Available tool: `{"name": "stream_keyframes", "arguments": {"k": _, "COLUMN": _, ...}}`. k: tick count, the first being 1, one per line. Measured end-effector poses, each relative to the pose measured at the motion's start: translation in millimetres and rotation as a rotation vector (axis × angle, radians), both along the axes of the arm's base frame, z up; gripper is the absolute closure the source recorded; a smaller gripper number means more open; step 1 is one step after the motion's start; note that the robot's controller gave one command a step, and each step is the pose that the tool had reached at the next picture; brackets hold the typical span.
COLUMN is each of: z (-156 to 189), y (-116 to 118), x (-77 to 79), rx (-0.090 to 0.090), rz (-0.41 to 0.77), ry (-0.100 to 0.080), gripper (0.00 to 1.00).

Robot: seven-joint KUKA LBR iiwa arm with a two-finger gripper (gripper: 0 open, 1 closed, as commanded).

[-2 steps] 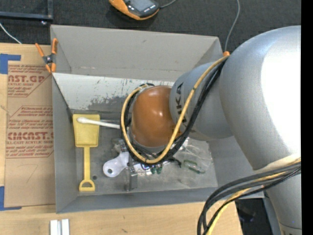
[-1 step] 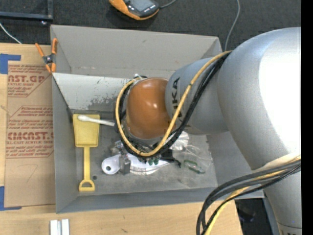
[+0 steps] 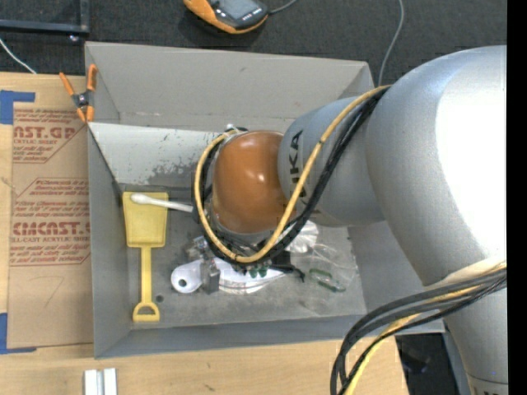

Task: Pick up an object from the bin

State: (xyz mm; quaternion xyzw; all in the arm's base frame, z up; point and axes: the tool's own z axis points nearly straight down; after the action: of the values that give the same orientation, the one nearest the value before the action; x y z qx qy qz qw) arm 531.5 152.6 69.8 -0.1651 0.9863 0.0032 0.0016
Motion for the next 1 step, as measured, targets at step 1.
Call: {"name": "stream_keyframes", "arguments": {"k": 1, "z": 2.8, "y": -0.3, "x": -1.1, "rx": -0.001, "rz": 0.0, "ry": 0.003, "gripper": 1.0}}
